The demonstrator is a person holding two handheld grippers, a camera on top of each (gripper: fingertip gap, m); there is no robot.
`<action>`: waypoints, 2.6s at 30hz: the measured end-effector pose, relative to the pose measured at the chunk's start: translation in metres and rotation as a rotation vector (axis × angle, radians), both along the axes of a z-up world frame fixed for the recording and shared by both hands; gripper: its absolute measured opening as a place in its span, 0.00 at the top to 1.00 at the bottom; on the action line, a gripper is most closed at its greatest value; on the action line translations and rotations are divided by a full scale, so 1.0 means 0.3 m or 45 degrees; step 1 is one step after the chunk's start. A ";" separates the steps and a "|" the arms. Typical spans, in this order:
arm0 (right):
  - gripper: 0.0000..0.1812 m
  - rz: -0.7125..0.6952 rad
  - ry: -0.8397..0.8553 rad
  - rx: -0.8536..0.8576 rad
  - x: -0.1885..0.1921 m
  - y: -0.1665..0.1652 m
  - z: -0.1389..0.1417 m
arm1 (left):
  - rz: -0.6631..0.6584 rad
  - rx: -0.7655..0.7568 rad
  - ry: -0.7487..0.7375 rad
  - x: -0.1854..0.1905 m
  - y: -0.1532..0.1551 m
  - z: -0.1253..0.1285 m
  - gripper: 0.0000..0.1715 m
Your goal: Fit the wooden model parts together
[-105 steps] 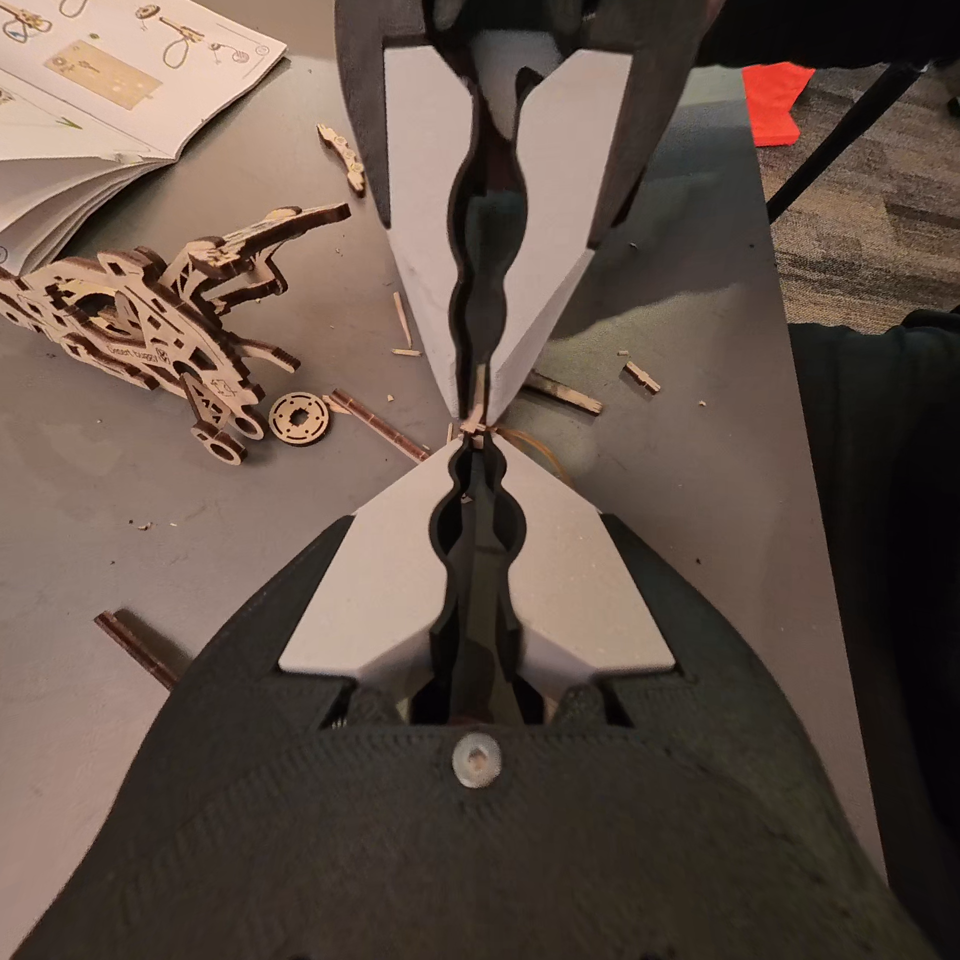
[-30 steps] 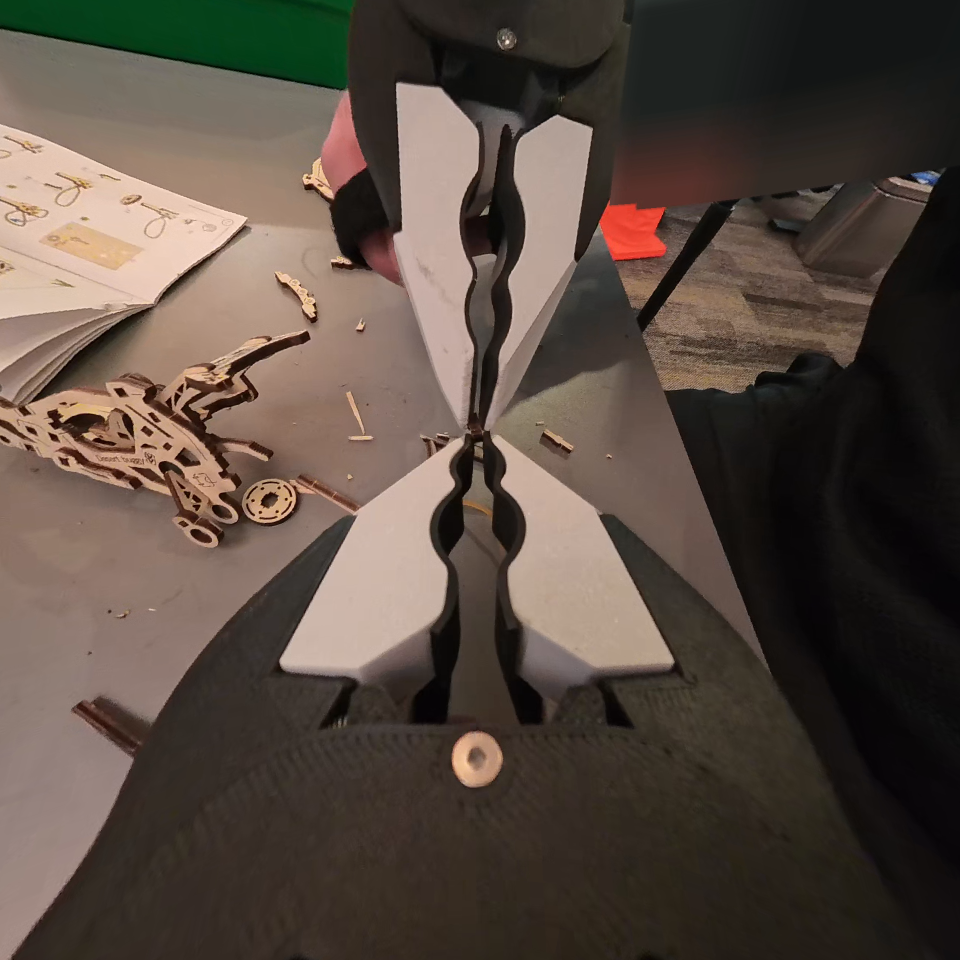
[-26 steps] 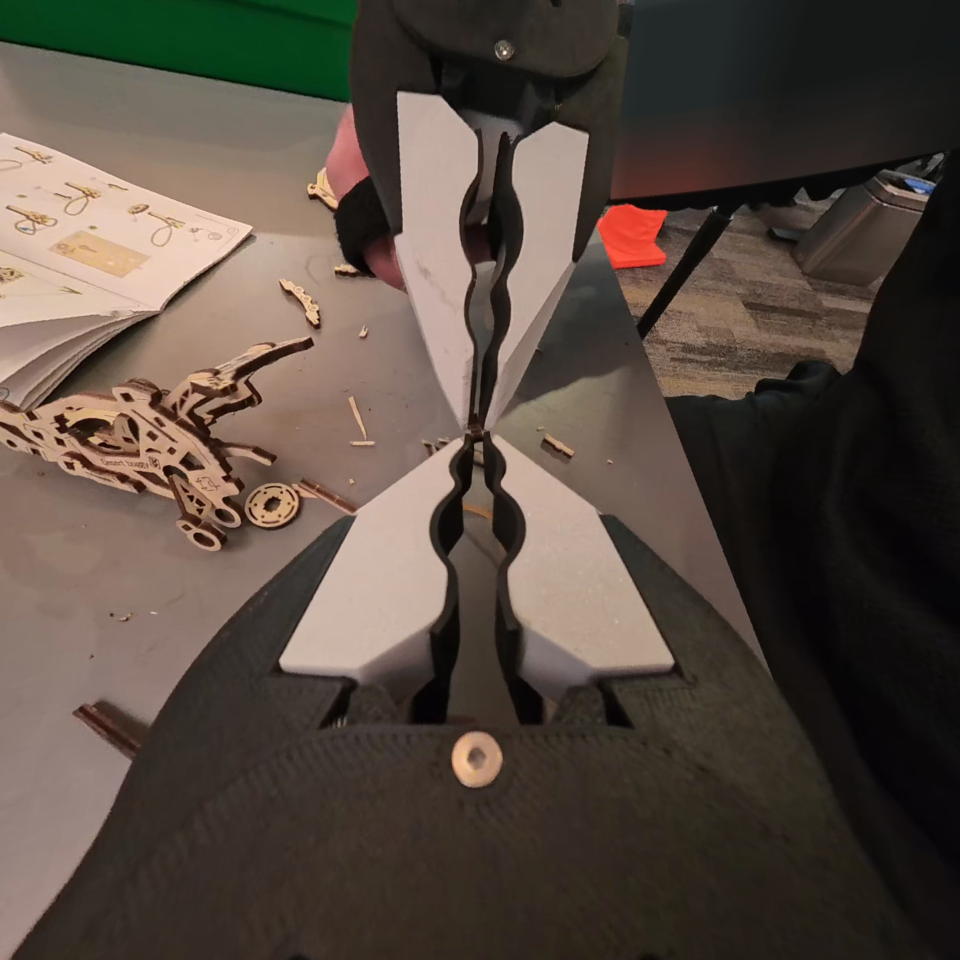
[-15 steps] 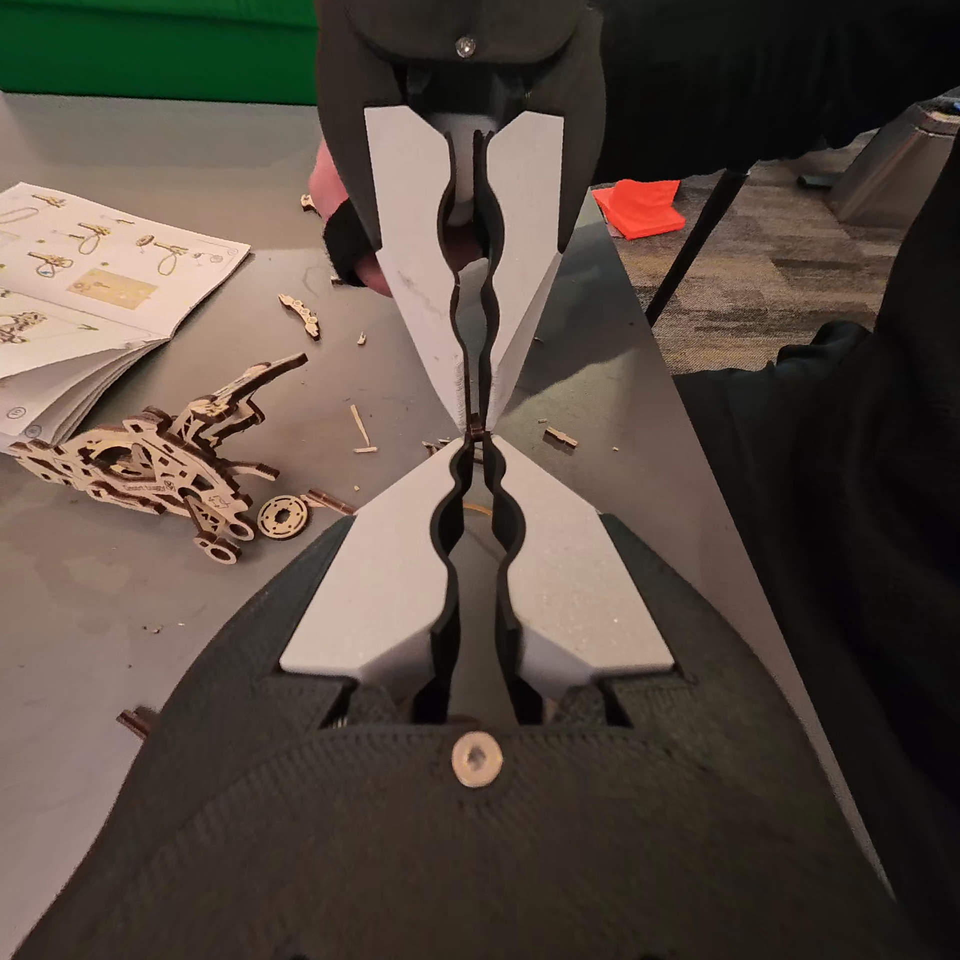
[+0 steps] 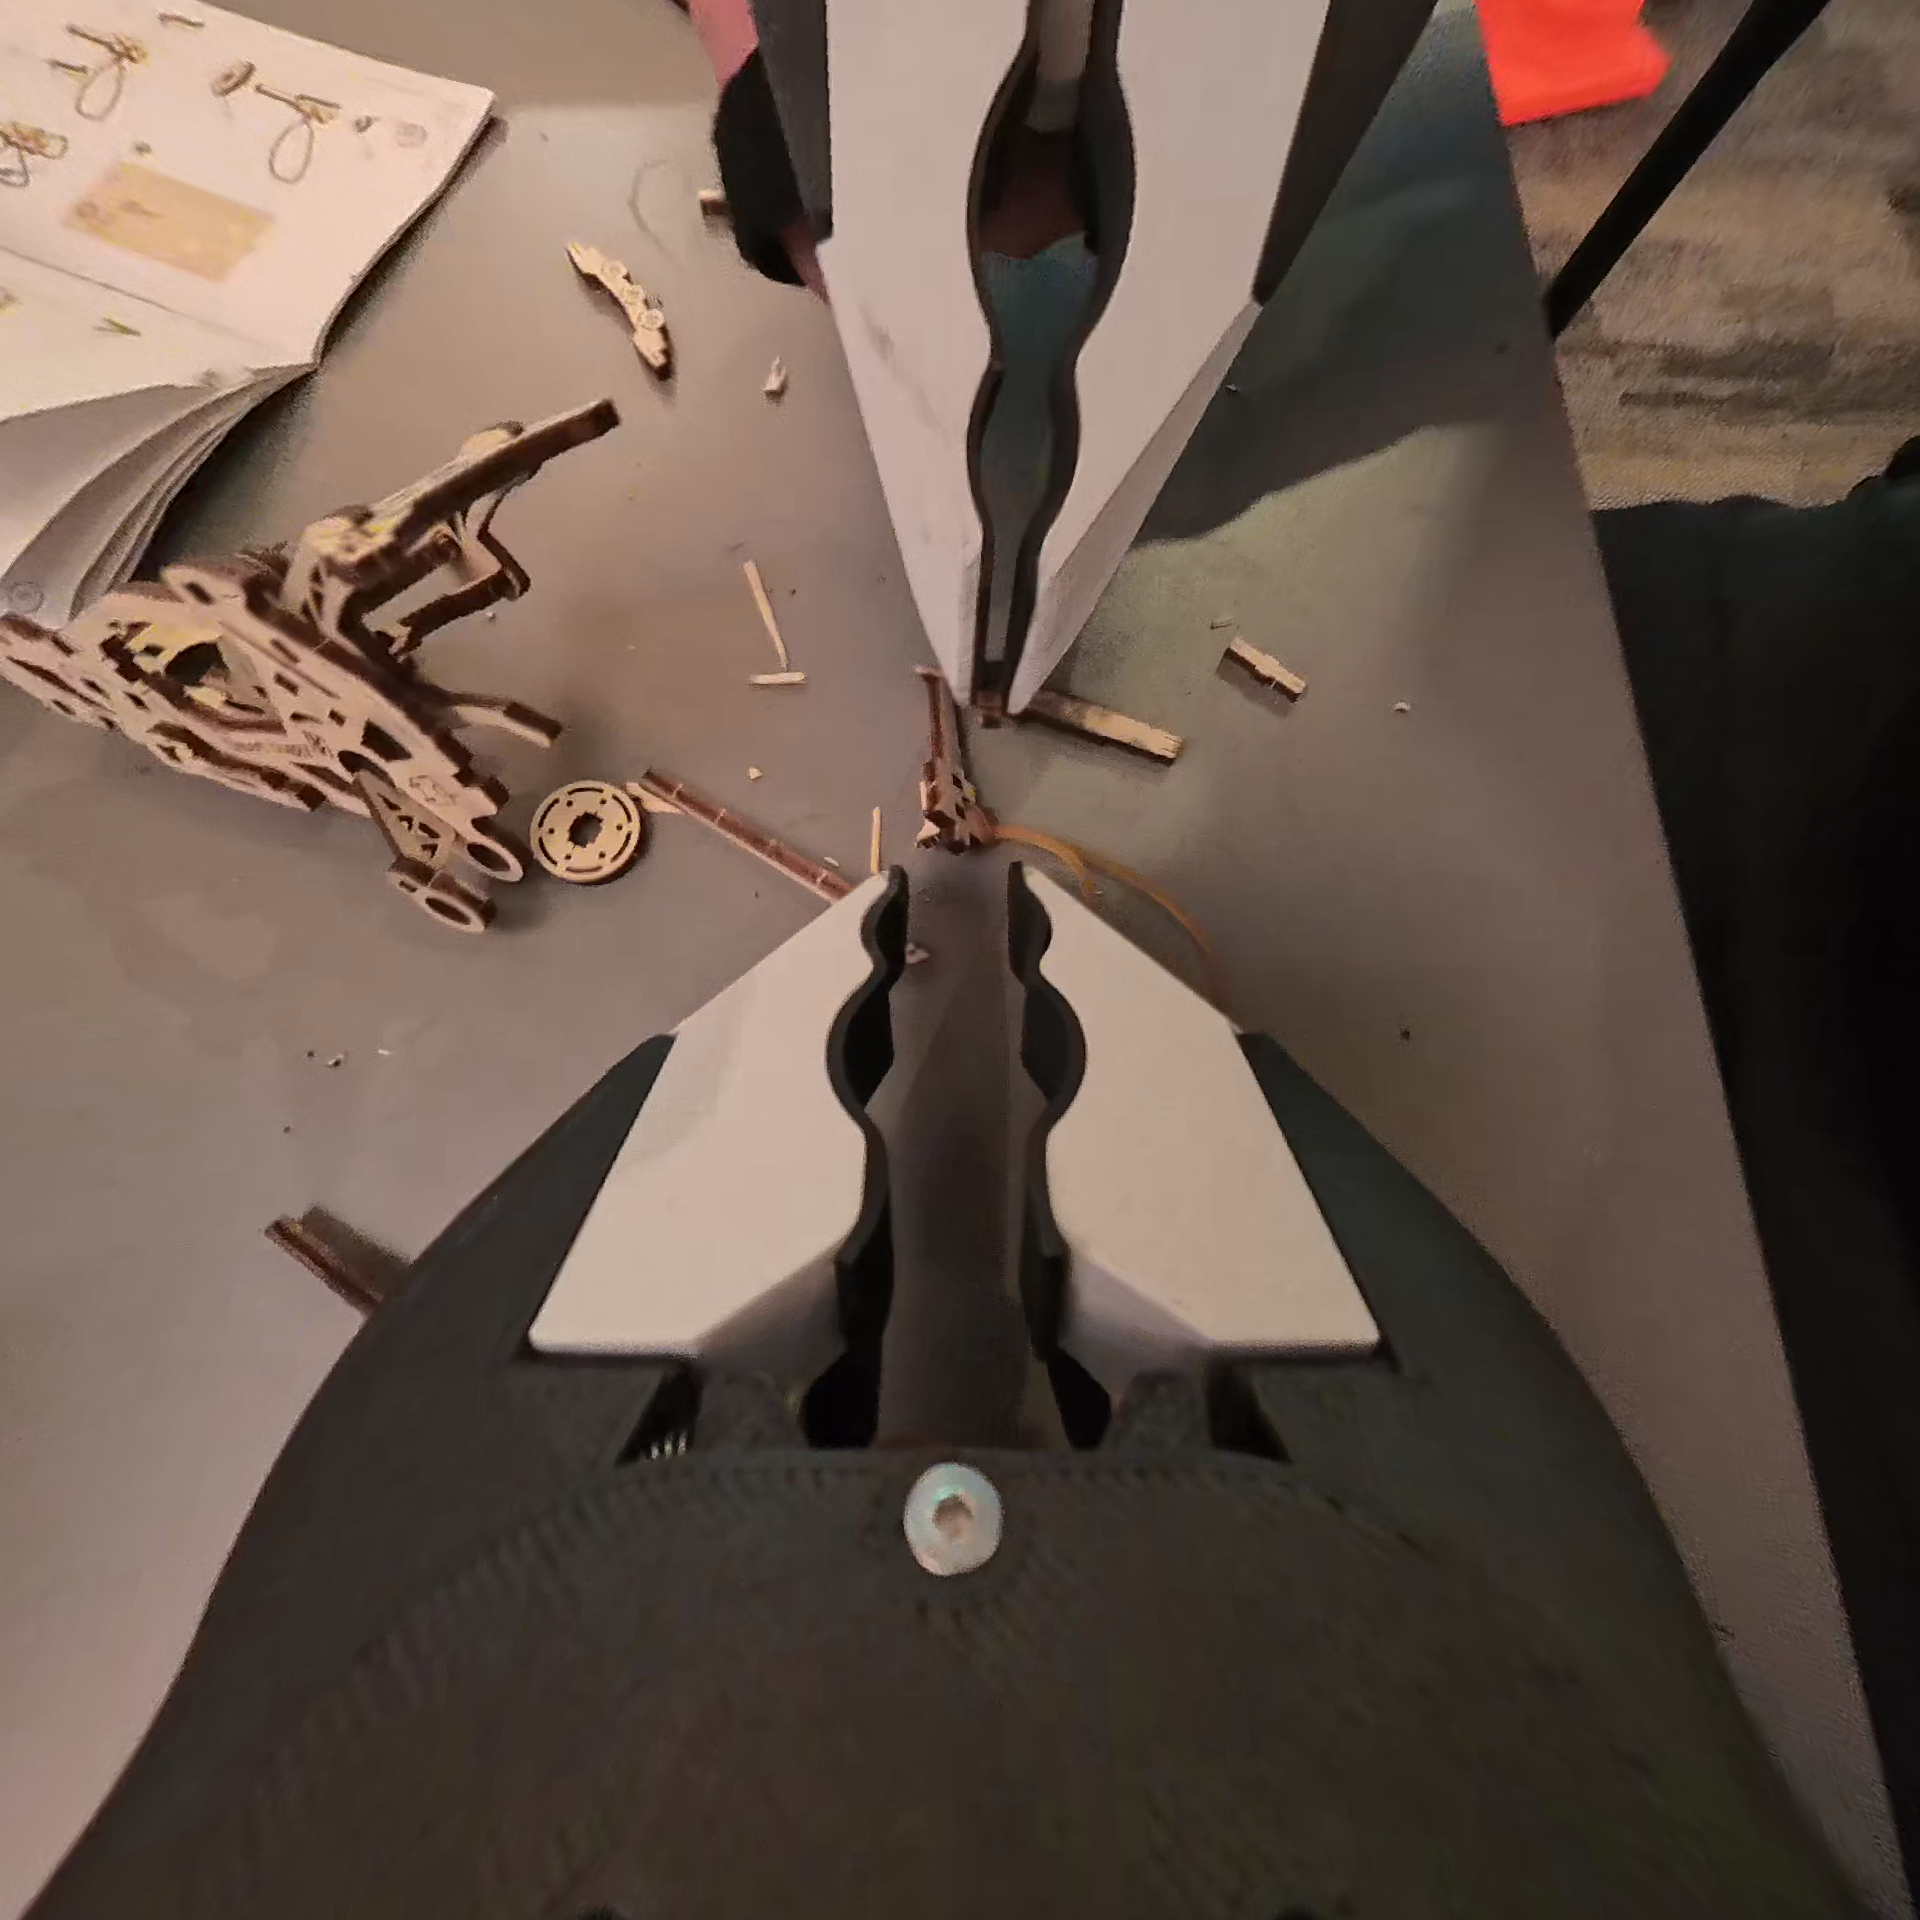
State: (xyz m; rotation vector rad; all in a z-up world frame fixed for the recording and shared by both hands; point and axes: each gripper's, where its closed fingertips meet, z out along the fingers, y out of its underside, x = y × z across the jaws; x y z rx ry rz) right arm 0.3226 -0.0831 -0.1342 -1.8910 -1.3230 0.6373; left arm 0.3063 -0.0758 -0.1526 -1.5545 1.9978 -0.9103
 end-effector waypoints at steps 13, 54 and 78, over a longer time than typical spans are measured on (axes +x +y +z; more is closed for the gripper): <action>1.00 -0.071 -0.062 -0.015 0.006 0.044 -0.049 | -0.066 0.308 -0.062 0.030 0.010 -0.018 0.94; 1.00 -0.092 -0.204 -0.012 -0.007 0.065 -0.051 | -0.130 0.031 -0.007 0.055 0.018 -0.022 0.95; 1.00 -0.006 -0.501 -0.215 0.000 0.059 -0.061 | -0.147 0.070 -0.018 0.057 0.019 -0.023 0.96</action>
